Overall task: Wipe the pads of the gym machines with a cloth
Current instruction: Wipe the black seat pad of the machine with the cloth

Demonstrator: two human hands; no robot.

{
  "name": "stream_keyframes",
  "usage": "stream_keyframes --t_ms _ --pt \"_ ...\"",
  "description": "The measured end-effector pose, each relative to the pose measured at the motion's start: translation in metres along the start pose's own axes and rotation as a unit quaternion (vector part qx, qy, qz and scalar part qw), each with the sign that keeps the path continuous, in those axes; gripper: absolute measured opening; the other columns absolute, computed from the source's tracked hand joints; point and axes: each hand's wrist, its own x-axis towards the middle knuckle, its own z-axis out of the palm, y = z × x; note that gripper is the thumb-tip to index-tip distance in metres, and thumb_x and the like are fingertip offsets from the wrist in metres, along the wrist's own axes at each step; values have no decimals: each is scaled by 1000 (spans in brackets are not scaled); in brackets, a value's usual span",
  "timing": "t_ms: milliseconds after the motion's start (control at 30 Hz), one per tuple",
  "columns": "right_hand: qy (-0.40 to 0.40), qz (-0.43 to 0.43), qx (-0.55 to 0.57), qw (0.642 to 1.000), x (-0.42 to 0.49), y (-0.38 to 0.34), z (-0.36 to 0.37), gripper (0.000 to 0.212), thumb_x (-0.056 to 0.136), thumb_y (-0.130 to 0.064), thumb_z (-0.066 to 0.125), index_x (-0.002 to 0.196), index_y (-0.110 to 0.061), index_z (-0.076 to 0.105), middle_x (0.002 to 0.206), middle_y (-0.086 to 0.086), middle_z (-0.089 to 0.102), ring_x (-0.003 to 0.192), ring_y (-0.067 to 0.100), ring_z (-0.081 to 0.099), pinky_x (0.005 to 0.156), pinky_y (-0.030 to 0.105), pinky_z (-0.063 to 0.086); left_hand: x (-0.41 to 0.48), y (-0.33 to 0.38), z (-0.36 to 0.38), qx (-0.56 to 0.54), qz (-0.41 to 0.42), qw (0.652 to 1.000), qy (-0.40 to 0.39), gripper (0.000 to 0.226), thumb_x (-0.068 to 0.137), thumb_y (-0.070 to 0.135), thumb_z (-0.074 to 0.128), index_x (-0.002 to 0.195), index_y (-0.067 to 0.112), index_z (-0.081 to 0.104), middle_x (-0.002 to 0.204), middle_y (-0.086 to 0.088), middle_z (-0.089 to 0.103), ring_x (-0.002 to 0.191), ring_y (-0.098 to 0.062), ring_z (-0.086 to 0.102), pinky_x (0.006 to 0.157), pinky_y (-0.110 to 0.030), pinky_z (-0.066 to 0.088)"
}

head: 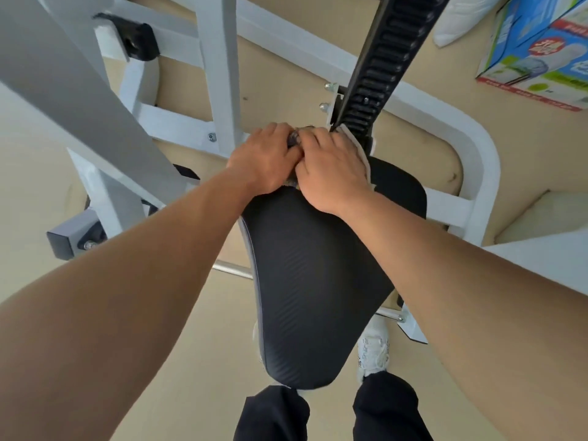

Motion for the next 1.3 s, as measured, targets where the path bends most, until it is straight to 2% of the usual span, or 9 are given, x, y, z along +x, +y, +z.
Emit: stream_keyframes --t_ms 200,300,467,667,833,967,1033,1200,1300 --pt "-45 -42 -27 998 20 -36 13 55 100 -41 25 146 -16 38 150 7 43 138 29 38 118 45 22 -49 -25 6 -470 -174 865 21 29 109 29 36 93 23 60 80 8 63 69 3 61 71 -16 46" --pt "-32 -47 -42 997 -11 -45 24 65 101 -40 20 160 -14 12 168 6 12 155 24 9 126 43 4 -76 -27 17 -558 -160 814 8 34 108 29 37 134 24 58 127 2 68 114 -6 66 102 -23 50" --pt "-57 -40 -42 997 -84 -65 32 68 98 -44 4 160 -17 -6 169 1 -11 155 15 -11 127 40 -3 -128 -12 25 -589 -156 792 44 55 108 16 39 160 24 22 162 1 35 148 -12 33 124 -34 22" --pt "-67 -32 112 991 -92 -57 21 59 101 -41 18 159 -27 22 169 -7 10 155 12 6 126 40 8 -154 -20 34 -568 -195 793 106 52 94 26 45 145 30 51 146 6 55 135 -13 49 117 -41 37" --pt "-85 -51 -2 995 -32 -43 25 62 106 -43 20 161 -26 -2 169 -5 -11 155 13 -12 126 37 -4 -95 -23 17 -547 -164 819 46 51 102 32 42 152 22 43 152 3 50 141 -14 45 121 -30 29" --pt "-47 17 -28 998 15 -46 24 64 104 -44 18 161 -18 5 170 2 0 156 18 -2 126 40 -2 -62 -34 10 -579 -166 798 0 34 107 27 39 112 12 70 103 -7 75 89 -14 72 80 -24 58" --pt "-33 20 -49 998 18 -50 26 64 104 -43 17 161 -16 8 170 3 4 156 20 1 126 41 0 -63 -37 12 -606 -172 777 -2 34 107 30 41 105 14 71 101 -9 76 84 -14 73 78 -26 59" --pt "-49 -25 -64 996 -33 -68 30 64 104 -43 12 161 -17 -3 170 2 -9 156 18 -9 126 40 -3 -108 -31 36 -651 -153 741 51 45 107 33 34 148 21 48 142 -2 60 129 -12 58 115 -34 40" --pt "-63 -34 -66 995 -83 -77 35 64 104 -41 7 160 -15 -7 169 3 -13 155 18 -12 127 41 -1 -151 -16 53 -678 -146 718 55 53 110 36 26 161 29 15 161 4 36 143 -6 36 119 -22 26"
